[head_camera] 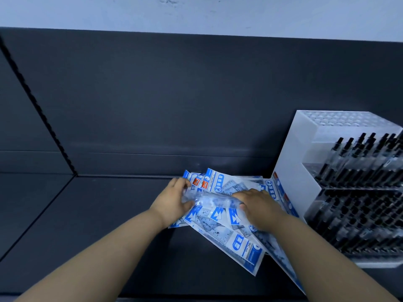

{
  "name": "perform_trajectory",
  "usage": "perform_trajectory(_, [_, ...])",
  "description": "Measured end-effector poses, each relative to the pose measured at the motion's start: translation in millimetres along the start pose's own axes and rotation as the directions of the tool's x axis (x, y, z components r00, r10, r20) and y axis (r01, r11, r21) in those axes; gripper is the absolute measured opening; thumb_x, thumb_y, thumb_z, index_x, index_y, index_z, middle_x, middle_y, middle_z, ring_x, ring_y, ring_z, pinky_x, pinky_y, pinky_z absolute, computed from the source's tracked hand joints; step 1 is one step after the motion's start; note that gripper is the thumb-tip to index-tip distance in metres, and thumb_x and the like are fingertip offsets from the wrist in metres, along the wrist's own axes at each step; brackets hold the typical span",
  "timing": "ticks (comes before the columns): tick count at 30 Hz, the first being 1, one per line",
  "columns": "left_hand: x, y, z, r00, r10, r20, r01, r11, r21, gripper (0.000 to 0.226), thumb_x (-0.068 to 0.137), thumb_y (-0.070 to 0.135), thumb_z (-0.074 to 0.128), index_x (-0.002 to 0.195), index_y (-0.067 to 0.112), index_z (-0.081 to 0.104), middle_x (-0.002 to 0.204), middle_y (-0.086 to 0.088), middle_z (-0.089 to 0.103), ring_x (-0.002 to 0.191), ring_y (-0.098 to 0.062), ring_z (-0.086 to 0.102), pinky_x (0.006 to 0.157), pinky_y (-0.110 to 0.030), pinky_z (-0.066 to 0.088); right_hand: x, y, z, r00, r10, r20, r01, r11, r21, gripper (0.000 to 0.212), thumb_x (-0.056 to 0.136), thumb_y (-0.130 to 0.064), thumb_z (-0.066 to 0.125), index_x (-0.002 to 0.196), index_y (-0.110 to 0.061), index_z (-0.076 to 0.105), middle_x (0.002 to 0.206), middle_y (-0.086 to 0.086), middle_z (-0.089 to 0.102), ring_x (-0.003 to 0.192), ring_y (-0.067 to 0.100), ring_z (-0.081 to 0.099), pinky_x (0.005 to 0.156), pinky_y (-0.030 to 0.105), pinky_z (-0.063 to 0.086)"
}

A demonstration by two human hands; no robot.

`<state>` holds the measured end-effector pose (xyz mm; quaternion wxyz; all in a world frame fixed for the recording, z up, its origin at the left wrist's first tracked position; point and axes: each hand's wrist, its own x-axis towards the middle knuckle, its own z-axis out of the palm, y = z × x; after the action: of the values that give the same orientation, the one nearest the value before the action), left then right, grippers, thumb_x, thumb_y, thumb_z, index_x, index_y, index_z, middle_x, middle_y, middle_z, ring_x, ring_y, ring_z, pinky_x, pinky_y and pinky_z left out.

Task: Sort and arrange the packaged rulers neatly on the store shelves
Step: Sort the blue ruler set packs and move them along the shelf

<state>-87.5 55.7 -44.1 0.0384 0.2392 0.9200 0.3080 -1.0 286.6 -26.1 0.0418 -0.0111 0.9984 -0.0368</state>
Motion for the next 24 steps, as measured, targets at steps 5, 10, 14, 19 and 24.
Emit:
perform_trajectory(5, [6,11,5,0.988,0.125,0.096,-0.152,0.914,0.375,0.048,0.093,0.034,0.051,0.139,0.032,0.037,0.136,0.008,0.048,0.128,-0.015,0.040,0.102,-0.031,0.029,4,-3,-6,0.999,-0.033,-0.017,0.031,0.996,-0.090,0.047,0.094,-0.014,0.041,0.139,-0.028,0.039,0.135,-0.003,0.052,0.123,0.016,0.045,0.106,0.035,0.025])
perform_trajectory(10, [8,27,23,0.965,0.117,0.234,-0.223,0.836,0.502,0.043,0.096,0.036,0.041,0.138,0.025,0.038,0.139,0.000,0.045,0.129,-0.022,0.039,0.105,-0.033,0.027,2,-10,2,0.997,-0.059,-0.054,0.053,0.994,-0.098,0.040,0.095,-0.030,0.041,0.135,-0.027,0.041,0.130,-0.004,0.055,0.119,0.017,0.047,0.102,0.037,0.029])
perform_trajectory(14, [11,32,25,0.969,0.063,0.240,-0.183,0.835,0.520,0.033,0.098,0.035,0.040,0.127,0.020,0.045,0.133,-0.002,0.049,0.124,-0.023,0.042,0.102,-0.035,0.028,4,-11,4,0.996,-0.057,-0.065,0.050,0.994,-0.096,0.033,0.097,-0.030,0.040,0.129,-0.025,0.044,0.124,-0.004,0.057,0.116,0.018,0.050,0.098,0.036,0.029])
perform_trajectory(19, [1,33,7,0.980,0.069,0.184,-0.168,0.782,0.601,0.042,0.096,0.032,0.041,0.137,0.021,0.035,0.137,0.000,0.043,0.126,-0.022,0.036,0.101,-0.038,0.023,15,-18,-1,0.992,-0.102,-0.079,0.098,0.994,-0.056,0.034,0.096,-0.032,0.043,0.130,-0.027,0.044,0.124,-0.005,0.060,0.115,0.018,0.052,0.097,0.033,0.030])
perform_trajectory(24, [-20,11,-9,0.969,0.245,-0.012,-0.175,0.724,0.668,0.081,0.058,0.031,0.076,0.132,0.019,0.047,0.113,0.000,0.058,0.102,-0.023,0.050,0.097,-0.046,0.027,43,-65,-17,0.980,-0.186,-0.070,0.188,0.982,0.024,0.040,0.096,-0.037,0.045,0.135,-0.029,0.040,0.121,-0.004,0.062,0.112,0.021,0.055,0.094,0.031,0.035])
